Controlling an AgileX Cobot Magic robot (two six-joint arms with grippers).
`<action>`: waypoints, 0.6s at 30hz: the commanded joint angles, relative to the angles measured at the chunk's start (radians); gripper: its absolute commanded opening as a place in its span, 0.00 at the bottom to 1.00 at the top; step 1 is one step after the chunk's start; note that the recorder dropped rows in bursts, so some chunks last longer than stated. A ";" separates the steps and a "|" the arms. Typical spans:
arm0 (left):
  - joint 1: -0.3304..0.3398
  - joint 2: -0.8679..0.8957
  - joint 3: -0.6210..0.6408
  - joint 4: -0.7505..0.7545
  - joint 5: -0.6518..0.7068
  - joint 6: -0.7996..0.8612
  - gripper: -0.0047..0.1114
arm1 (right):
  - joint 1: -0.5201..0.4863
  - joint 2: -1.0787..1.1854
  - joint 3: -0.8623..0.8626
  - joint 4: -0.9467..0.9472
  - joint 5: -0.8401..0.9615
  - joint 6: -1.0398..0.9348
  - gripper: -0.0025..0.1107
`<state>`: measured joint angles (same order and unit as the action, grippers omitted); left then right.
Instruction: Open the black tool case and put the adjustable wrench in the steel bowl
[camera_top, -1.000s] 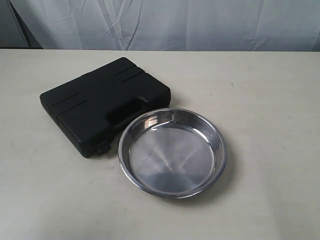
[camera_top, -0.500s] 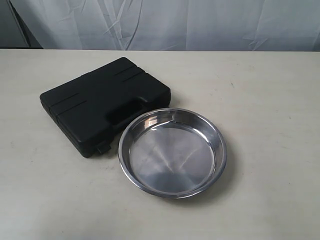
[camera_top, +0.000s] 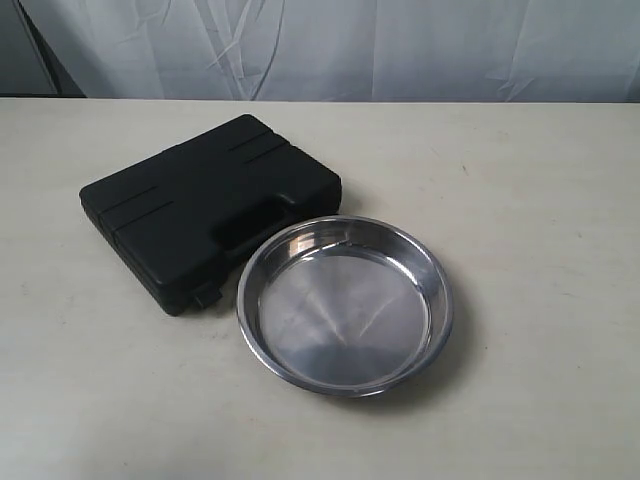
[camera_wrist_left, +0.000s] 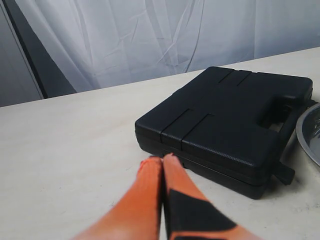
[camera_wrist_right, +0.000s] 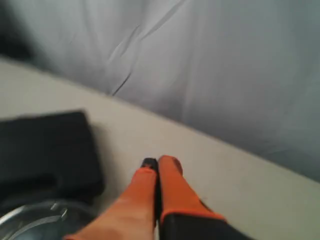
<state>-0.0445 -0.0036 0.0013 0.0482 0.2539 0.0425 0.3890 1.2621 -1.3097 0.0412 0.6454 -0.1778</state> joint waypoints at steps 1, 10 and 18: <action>0.002 0.004 -0.001 0.000 -0.015 -0.004 0.04 | 0.133 0.387 -0.335 0.151 0.385 -0.277 0.01; 0.002 0.004 -0.001 0.000 -0.015 -0.004 0.04 | 0.291 0.864 -0.681 0.119 0.576 -0.424 0.01; 0.002 0.004 -0.001 0.000 -0.015 -0.004 0.04 | 0.355 0.953 -0.681 0.091 0.533 -0.564 0.02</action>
<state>-0.0445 -0.0036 0.0013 0.0482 0.2539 0.0425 0.7347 2.2051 -1.9815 0.1468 1.2081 -0.7099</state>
